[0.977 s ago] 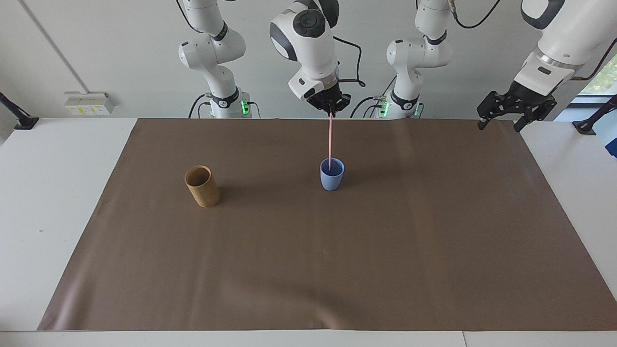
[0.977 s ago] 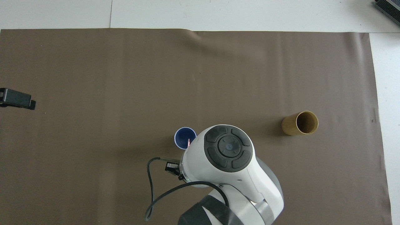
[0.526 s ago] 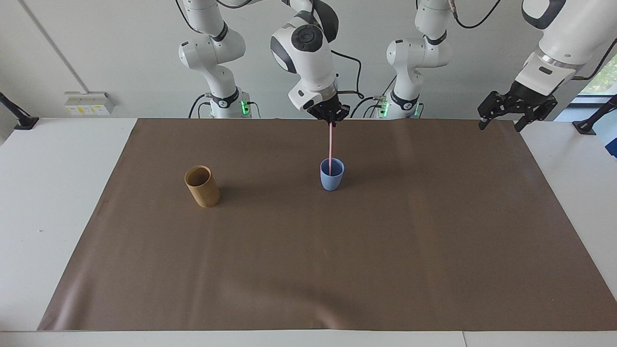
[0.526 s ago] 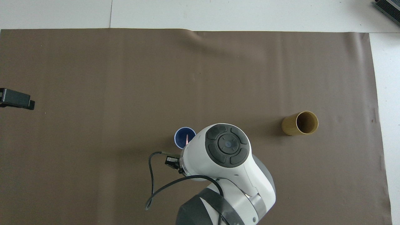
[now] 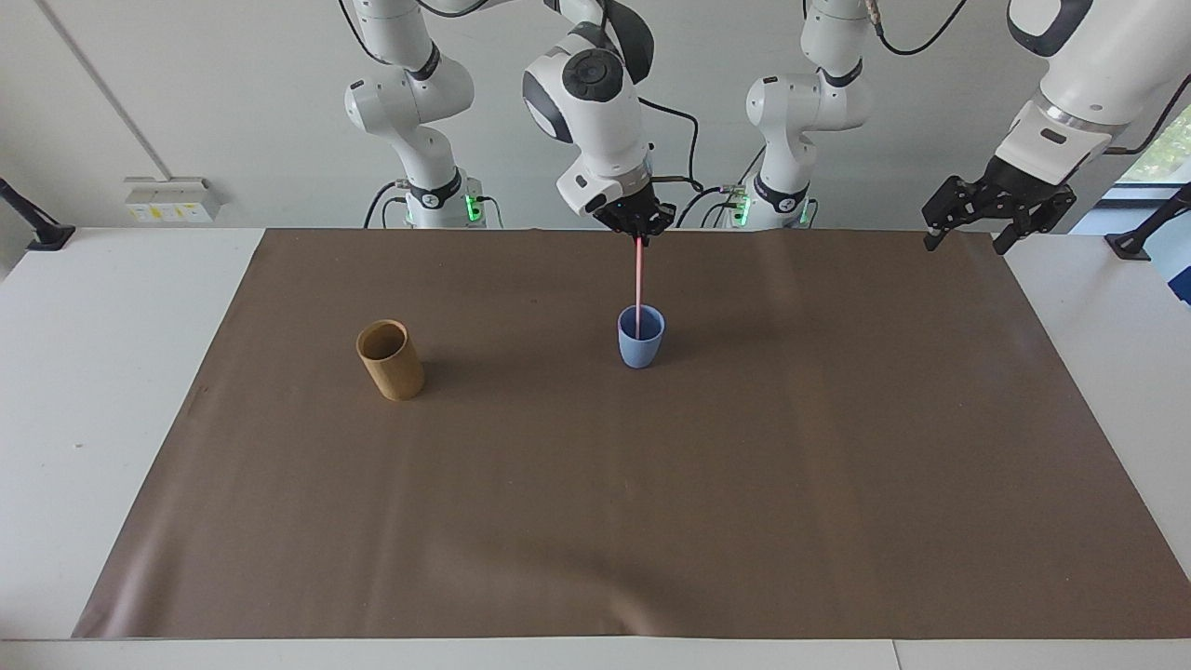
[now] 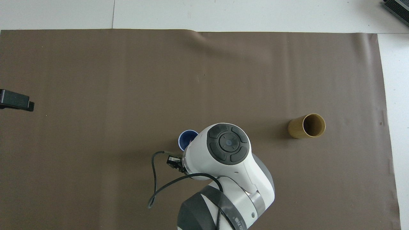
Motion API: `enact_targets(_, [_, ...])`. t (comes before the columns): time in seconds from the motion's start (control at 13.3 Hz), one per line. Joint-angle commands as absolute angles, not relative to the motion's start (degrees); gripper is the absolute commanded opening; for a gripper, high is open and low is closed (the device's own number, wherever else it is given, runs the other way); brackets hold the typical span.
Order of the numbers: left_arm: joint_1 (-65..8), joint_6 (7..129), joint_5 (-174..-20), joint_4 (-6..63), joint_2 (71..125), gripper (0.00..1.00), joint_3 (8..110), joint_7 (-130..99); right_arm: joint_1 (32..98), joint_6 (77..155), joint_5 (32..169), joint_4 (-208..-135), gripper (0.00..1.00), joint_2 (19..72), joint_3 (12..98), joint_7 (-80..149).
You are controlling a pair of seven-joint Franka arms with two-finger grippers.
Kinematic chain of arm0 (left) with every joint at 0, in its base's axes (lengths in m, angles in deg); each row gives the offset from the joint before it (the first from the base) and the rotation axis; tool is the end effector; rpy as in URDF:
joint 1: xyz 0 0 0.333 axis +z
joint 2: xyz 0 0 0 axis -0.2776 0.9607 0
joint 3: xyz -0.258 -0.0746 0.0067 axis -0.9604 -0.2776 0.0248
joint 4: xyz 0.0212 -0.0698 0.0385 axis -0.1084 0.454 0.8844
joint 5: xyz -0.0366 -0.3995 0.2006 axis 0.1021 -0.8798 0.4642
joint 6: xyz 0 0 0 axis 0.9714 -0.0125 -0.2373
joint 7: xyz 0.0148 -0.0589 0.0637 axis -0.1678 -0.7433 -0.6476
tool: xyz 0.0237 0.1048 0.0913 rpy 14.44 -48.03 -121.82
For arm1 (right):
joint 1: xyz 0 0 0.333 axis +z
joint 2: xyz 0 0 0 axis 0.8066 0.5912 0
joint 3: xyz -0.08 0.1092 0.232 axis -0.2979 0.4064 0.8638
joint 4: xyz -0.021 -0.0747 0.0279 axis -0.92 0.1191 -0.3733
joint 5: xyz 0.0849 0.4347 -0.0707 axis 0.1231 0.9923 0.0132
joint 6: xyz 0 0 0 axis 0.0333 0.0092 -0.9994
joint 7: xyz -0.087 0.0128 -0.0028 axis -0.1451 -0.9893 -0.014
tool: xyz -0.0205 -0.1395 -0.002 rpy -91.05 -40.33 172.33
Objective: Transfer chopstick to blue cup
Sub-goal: 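Lower the straw into the blue cup and open the right gripper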
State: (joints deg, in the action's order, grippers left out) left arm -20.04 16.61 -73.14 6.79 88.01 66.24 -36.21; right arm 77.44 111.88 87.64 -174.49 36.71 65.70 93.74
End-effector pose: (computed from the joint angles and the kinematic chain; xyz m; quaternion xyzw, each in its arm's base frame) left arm 0.6036 -0.0034 0.5656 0.9987 -0.0472 -0.0008 0.0165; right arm 0.4607 0.4444 0.3607 -0.9763 0.1470 0.1142 0.1105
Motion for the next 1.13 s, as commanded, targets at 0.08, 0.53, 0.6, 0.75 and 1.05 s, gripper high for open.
enact_targets(0.08, [-19.3, 17.9, -72.6, 7.9, 87.0, 1.0, 65.8, -37.8, 77.1, 111.5, 87.0, -173.5, 1.0, 36.2, 65.9, 93.0])
enact_targets(0.53, [-19.2, 17.8, -72.7, 8.1, 87.0, 1.0, 65.8, -39.8, 73.2, 105.1, 77.2, -169.5, 1.0, 29.1, 65.3, 89.3])
enact_targets(0.6, [-19.3, 17.8, -72.7, 8.0, 87.0, 1.0, 65.8, -39.8, 71.0, 103.9, 76.7, -169.5, 1.0, 27.6, 65.1, 86.3])
enact_targets(0.75, [-19.4, 18.1, -72.6, 8.1, 87.0, 1.0, 65.8, -39.7, 65.7, 101.9, 76.7, -169.4, 1.0, 24.8, 64.9, 80.5])
enact_targets(1.05, [-19.5, 18.1, -72.7, 8.1, 87.0, 1.0, 65.8, -39.6, 61.9, 100.0, 71.6, -166.9, 1.0, 23.2, 65.0, 78.3])
